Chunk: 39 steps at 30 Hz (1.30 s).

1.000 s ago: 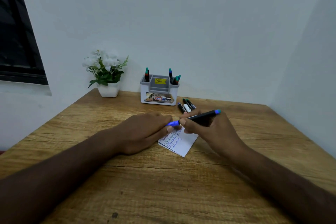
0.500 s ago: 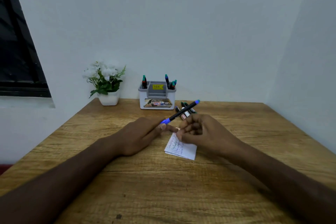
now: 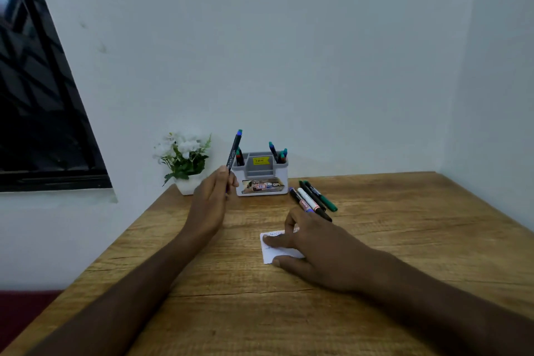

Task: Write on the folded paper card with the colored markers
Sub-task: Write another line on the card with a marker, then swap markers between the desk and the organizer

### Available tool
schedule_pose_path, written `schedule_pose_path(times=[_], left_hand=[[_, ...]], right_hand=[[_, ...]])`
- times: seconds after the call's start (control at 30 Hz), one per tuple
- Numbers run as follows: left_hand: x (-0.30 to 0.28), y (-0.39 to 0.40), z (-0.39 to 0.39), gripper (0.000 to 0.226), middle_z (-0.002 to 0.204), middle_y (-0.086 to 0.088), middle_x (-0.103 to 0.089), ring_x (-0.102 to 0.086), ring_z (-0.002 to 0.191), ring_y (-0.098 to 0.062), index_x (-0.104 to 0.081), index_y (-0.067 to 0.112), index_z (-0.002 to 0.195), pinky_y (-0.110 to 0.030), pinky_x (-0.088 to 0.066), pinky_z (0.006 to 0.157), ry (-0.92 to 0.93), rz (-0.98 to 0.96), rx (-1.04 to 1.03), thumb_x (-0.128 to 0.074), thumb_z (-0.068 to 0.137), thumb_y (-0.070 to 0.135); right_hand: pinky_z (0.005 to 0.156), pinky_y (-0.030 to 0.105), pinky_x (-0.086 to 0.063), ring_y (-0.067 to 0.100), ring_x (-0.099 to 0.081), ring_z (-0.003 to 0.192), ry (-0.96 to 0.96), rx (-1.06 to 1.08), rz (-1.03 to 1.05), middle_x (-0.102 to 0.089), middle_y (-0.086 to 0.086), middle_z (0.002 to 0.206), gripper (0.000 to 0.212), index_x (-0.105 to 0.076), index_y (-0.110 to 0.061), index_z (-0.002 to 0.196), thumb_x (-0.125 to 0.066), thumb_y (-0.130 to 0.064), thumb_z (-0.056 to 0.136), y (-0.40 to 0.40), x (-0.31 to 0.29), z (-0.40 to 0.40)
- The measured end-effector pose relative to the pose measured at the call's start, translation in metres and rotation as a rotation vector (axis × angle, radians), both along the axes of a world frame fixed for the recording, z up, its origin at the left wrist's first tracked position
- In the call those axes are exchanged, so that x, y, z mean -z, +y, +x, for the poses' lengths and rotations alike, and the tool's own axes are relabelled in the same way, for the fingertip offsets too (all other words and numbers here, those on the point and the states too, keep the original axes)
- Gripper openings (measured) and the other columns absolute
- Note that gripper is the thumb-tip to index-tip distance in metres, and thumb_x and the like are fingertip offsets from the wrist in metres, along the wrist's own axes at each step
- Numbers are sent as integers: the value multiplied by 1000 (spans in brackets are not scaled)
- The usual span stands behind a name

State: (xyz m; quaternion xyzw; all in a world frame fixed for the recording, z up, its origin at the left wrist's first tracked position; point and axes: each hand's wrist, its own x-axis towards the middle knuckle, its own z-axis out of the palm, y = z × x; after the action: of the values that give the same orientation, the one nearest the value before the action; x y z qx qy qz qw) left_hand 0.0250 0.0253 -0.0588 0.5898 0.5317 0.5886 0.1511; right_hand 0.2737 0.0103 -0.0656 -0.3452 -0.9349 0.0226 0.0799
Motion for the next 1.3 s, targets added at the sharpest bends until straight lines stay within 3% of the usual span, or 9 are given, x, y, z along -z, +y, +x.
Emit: schedule_pose_path(times=[0.2,0.4,0.53,0.6,0.73,0.87,1.03,1.2,1.3], left_hand=[[-32,19,1,30,92,12,-64,-55,81,9,-67,26,109,-24,-43,74,-45,163,-216,-41,112,39],[-83,72,-8,16,110,10,-77,-56,55,-2,-47,12,118,-16,-38,46,201,116,-302,-37,114,24],[-99,112,-16,22,111,-9,-78,-74,99,-23,-63,4,114,-25,-53,77,334,-44,-314,-52,108,21],[-94,124,-18,22,93,-8,-77,-73,87,-24,-73,4,100,-33,-55,84,441,-129,-354,-60,103,22],[-90,134,-21,22,70,-8,-68,-65,70,-22,-75,2,81,-27,-49,61,374,-263,-429,-68,93,19],[-103,135,-25,19,77,-11,-71,-77,83,-31,-73,3,86,-37,-60,85,409,-387,-408,-73,87,22],[-108,118,-21,24,93,-11,-77,-74,91,-24,-75,6,92,-39,-59,96,481,-238,-382,-71,96,29],[-87,57,17,9,95,12,-71,-58,78,-4,-70,23,106,-27,-50,73,755,352,-313,-66,100,29],[-47,41,46,12,84,15,-69,-58,68,1,-73,26,100,-28,-56,67,908,114,-47,-67,99,36]], right_hand=[[97,30,-52,5,-51,115,143,20,-63,-48,-13,131,61,-51,-39,153,-52,-67,99,1,6,3],[100,25,-49,4,-50,120,178,13,-90,-47,-14,139,56,-53,-42,150,-52,-66,99,0,3,5],[103,26,-49,6,-49,126,173,19,-77,-44,-14,143,55,-52,-42,150,-52,-65,100,-1,3,4],[104,28,-50,6,-48,128,173,19,-74,-44,-14,144,55,-52,-42,149,-53,-66,99,1,4,4],[106,29,-49,7,-48,130,183,8,-66,-43,-14,144,55,-52,-42,149,-53,-65,100,3,6,5],[105,29,-48,5,-49,126,197,2,-67,-45,-15,139,55,-53,-42,150,-53,-66,100,4,7,5],[102,28,-48,6,-49,125,198,-2,-58,-47,-14,139,56,-54,-40,150,-54,-64,100,5,9,4],[103,31,-50,8,-51,125,191,-7,-67,-49,-11,139,53,-57,-36,148,-55,-61,101,3,6,6],[91,22,-44,4,-50,114,196,-14,-65,-54,-10,135,43,-63,-30,137,-58,-55,102,2,2,9]])
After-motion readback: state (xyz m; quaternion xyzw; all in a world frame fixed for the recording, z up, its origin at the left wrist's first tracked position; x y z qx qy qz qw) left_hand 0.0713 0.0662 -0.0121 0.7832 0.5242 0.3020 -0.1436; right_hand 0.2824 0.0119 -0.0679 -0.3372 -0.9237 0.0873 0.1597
